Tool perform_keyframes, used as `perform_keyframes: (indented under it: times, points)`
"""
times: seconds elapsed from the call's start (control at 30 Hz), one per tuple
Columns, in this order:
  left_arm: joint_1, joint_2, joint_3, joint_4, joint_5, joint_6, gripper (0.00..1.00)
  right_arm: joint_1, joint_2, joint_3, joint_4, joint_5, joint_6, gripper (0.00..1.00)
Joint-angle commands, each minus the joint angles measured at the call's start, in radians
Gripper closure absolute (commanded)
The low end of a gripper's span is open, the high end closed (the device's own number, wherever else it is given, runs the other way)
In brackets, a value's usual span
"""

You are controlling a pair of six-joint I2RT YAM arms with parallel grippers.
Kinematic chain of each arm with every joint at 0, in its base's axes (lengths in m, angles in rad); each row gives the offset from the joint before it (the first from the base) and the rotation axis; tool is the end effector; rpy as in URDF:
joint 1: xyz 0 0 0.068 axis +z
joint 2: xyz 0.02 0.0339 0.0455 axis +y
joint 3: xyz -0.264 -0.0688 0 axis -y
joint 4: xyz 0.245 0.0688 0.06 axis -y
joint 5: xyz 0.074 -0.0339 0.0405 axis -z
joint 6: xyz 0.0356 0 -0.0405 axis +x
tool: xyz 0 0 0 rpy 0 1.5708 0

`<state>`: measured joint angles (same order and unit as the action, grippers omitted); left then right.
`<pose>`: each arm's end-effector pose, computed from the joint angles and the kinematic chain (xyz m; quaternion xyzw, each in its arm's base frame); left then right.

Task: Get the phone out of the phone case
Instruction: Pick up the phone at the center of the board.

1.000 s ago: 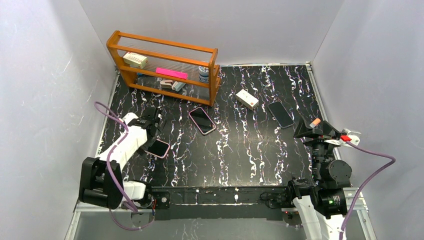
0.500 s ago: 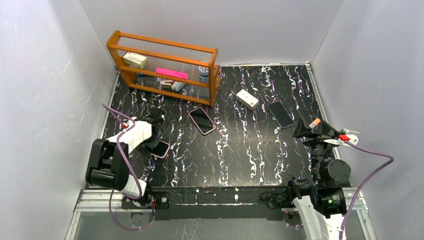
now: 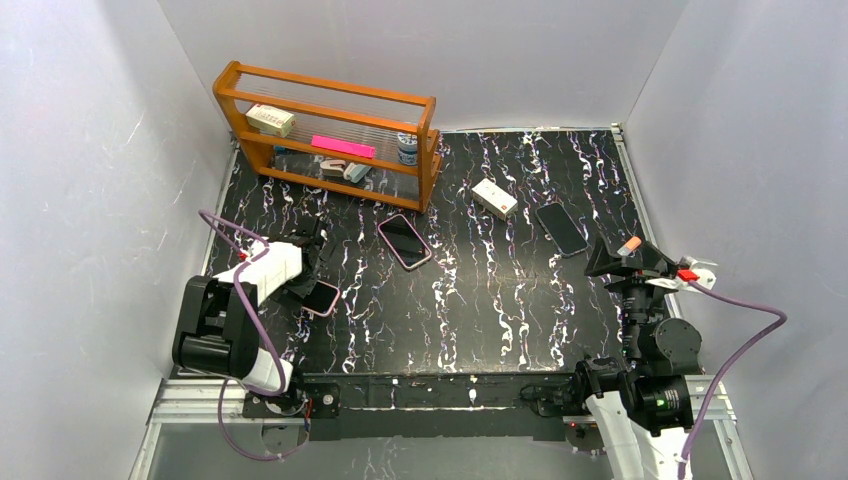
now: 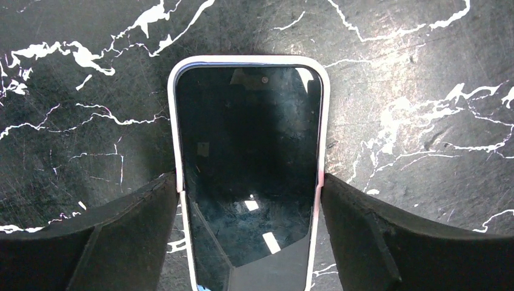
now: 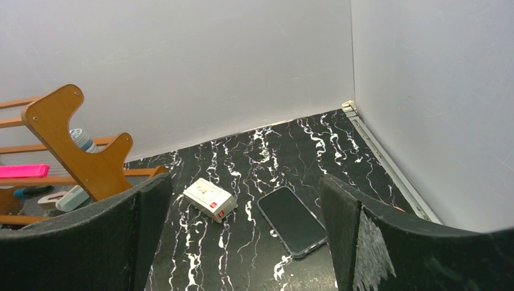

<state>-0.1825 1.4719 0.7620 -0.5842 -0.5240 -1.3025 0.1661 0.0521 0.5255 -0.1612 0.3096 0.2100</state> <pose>0.2466 -0.0274 0.1612 -0.5384 0.7915 0.0989 0.2716 0.0509 -0.0025 0.3255 0.1374 0.5787 0.0602 0.8017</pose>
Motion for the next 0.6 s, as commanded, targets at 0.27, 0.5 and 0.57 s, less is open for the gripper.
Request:
perform_keyframes:
  times: [0.27,0.5,0.57]
  points:
    - [0.016,-0.040,-0.086,0.040,0.107,0.003,0.48,0.007,0.135,0.091,-0.057,-0.101,0.051,0.01]
    - [0.015,-0.084,-0.110,0.198,0.290,0.169,0.60,0.007,0.346,0.142,-0.160,-0.208,0.193,0.01]
    - [0.015,-0.097,-0.128,0.261,0.353,0.219,0.60,0.008,0.421,0.140,-0.170,-0.273,0.223,0.01]
